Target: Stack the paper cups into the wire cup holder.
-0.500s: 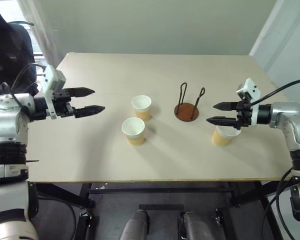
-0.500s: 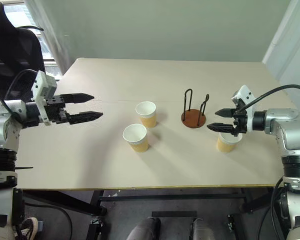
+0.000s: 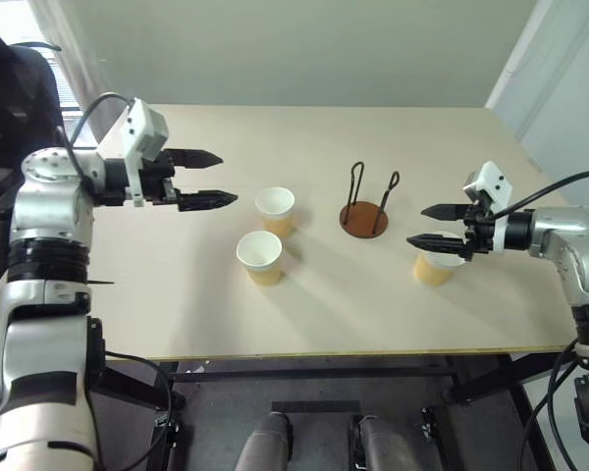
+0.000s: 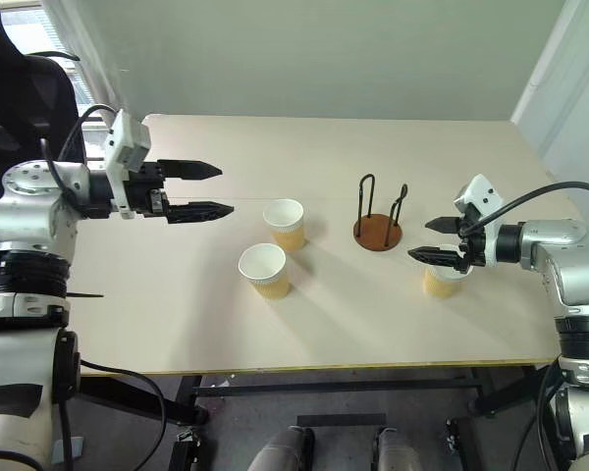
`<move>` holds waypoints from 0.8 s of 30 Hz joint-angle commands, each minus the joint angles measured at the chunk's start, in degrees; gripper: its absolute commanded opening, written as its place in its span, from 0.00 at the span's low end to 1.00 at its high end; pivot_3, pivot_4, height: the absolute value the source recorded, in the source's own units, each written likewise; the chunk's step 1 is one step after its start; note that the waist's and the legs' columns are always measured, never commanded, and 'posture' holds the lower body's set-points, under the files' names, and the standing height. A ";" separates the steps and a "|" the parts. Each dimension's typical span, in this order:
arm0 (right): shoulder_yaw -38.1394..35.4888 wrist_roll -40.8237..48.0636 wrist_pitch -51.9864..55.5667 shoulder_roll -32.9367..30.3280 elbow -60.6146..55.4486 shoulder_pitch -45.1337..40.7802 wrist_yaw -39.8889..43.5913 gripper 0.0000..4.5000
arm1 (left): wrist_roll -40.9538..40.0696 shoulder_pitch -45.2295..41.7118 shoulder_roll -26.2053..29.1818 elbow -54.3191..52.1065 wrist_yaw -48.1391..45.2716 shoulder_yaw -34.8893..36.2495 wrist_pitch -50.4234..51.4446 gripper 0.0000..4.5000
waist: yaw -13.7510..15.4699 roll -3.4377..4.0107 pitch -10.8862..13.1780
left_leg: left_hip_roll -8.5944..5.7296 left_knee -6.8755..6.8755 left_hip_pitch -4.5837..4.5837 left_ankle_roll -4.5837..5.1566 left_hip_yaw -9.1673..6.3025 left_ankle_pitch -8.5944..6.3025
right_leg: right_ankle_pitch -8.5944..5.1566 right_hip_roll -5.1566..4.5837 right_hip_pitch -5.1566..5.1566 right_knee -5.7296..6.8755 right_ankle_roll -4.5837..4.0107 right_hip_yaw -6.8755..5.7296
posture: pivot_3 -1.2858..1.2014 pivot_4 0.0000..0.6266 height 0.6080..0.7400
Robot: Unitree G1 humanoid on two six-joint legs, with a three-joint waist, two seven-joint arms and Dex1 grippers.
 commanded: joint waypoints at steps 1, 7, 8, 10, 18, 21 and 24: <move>-0.57 0.22 -0.14 -1.02 -2.93 -1.35 -1.18 0.85 | 1.72 -4.14 0.03 3.94 -0.15 0.40 -4.23 1.00 | 0.01 -0.01 0.01 | 0.00 0.00 0.00 0.01 0.00 0.00 | -0.01 0.00 0.00 0.01 0.02 0.00 | 0.52 0.24 1.00; -0.53 -0.20 -0.62 -1.45 -1.52 -1.47 -1.52 0.85 | 2.87 -5.13 0.12 6.23 -2.27 0.00 -5.75 1.00 | 0.03 -0.01 0.01 | -0.03 0.01 -0.04 0.06 0.01 -0.01 | -0.02 -0.01 0.01 -0.03 0.05 0.02 | 0.52 0.24 1.00; -0.41 -0.31 -0.57 -1.45 -0.97 -1.64 -1.51 0.85 | 2.98 -4.90 0.43 5.96 -3.03 -0.12 -5.64 1.00 | 0.03 -0.01 0.01 | -0.03 0.01 -0.04 0.06 0.00 -0.01 | -0.02 -0.01 0.01 -0.02 0.06 0.02 | 0.52 0.24 1.00; 0.01 -0.06 0.02 -1.30 -0.81 -1.86 -1.20 0.85 | 2.97 -4.05 1.67 5.06 -5.29 -0.25 -5.01 1.00 | 0.04 -0.02 0.01 | -0.03 0.01 -0.04 0.06 -0.02 -0.01 | -0.02 0.00 0.00 -0.02 0.08 0.02 | 0.52 0.24 1.00; 1.65 0.21 1.40 0.94 2.44 -6.56 -1.64 0.85 | 1.43 -1.63 3.96 -0.15 -10.10 0.28 -1.14 1.00 | 0.00 -0.02 0.01 | -0.03 0.04 -0.04 0.11 -0.01 -0.01 | -0.03 0.01 0.00 0.02 0.10 0.03 | 0.52 0.24 1.00; 2.78 -0.52 2.96 2.93 3.60 -8.51 -3.51 0.85 | 1.13 -1.96 3.72 -0.51 -9.61 0.71 -0.90 1.00 | -0.01 -0.02 0.01 | -0.02 0.05 -0.01 0.11 -0.02 0.00 | -0.03 0.01 0.00 0.05 0.09 0.03 | 0.52 0.24 1.00; 4.34 -2.38 4.14 4.19 4.90 -9.63 -5.85 0.85 | 1.09 -2.44 3.54 -0.30 -8.99 0.74 -0.76 1.00 | 0.07 -0.02 0.01 | -0.02 0.05 0.00 0.11 -0.04 0.00 | -0.02 0.01 0.00 0.06 0.08 0.03 | 0.52 0.24 1.00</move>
